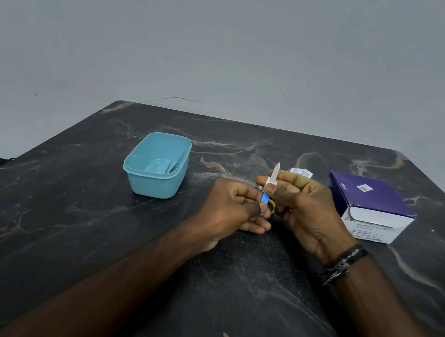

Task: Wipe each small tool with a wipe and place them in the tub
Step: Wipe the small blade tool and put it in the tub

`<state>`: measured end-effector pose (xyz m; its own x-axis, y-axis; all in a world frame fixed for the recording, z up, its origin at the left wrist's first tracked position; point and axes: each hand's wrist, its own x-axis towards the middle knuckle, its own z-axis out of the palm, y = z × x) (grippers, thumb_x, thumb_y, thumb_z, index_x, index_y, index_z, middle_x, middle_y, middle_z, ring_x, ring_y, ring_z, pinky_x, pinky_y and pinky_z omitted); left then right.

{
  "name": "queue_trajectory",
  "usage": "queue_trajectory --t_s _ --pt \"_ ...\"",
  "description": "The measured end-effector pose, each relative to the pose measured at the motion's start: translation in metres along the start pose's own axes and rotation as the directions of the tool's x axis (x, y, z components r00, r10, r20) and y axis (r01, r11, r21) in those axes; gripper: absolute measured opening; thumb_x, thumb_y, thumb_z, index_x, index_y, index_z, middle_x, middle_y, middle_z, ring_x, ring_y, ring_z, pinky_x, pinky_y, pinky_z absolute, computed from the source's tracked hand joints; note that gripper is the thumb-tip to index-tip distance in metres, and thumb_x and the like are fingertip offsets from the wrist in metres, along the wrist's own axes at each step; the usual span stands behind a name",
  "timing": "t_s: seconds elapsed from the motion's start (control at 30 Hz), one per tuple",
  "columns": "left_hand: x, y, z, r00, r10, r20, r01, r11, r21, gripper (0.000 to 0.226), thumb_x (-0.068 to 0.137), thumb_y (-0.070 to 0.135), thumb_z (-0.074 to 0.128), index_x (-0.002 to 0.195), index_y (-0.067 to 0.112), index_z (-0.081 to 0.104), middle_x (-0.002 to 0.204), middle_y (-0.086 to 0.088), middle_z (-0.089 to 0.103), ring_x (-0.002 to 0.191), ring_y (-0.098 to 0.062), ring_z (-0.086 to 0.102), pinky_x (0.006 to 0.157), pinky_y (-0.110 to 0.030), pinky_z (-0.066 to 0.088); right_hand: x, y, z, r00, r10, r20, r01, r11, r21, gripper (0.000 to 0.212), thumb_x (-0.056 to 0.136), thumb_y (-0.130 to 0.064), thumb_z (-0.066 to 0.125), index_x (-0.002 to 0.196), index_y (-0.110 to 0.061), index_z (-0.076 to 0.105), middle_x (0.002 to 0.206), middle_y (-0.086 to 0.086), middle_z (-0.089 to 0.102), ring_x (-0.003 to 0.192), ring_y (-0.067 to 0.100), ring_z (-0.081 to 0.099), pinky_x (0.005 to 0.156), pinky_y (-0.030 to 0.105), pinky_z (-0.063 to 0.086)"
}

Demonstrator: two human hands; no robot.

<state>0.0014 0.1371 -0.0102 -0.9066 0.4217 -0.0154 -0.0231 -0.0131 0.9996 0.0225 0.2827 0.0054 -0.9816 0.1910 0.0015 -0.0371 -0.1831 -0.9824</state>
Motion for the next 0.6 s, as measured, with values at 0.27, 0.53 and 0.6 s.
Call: queue_trajectory --t_s 0.27,0.53,0.6 --pt "-0.0006 0.0004 0.0008 1.000 0.020 0.011 -0.020 1.000 -0.004 0.005 0.090 -0.001 0.062 0.094 0.000 0.065 0.085 -0.023 0.071 0.061 -0.019 0.070 0.059 -0.027 0.060 0.0026 0.0016 -0.0002 0.998 -0.018 -0.055 0.022 0.998 0.064 0.026 0.083 0.006 0.066 0.108 0.004 0.063 0.098 0.014 0.076 0.081 0.022 0.074 0.063 0.033 0.059" --pt "-0.0005 -0.0024 0.0016 0.999 0.034 0.026 -0.034 0.999 0.027 0.011 0.089 -0.004 0.062 0.099 -0.008 0.064 0.088 -0.028 0.069 0.061 -0.020 0.069 0.059 -0.027 0.060 0.0055 0.0017 -0.0036 0.986 -0.089 -0.144 0.093 0.995 0.026 0.028 0.082 0.000 0.070 0.109 0.002 0.065 0.100 0.013 0.075 0.073 0.010 0.071 0.060 0.021 0.050" --pt "-0.0009 -0.0030 0.0028 0.999 0.033 0.027 -0.033 0.999 0.027 0.013 0.090 -0.004 0.062 0.102 -0.010 0.064 0.087 -0.028 0.068 0.061 -0.020 0.069 0.058 -0.026 0.059 0.0053 0.0013 -0.0045 0.984 -0.098 -0.150 0.104 0.994 0.027 0.027 0.081 -0.001 0.071 0.107 0.002 0.065 0.098 0.013 0.075 0.073 0.010 0.071 0.058 0.020 0.051"
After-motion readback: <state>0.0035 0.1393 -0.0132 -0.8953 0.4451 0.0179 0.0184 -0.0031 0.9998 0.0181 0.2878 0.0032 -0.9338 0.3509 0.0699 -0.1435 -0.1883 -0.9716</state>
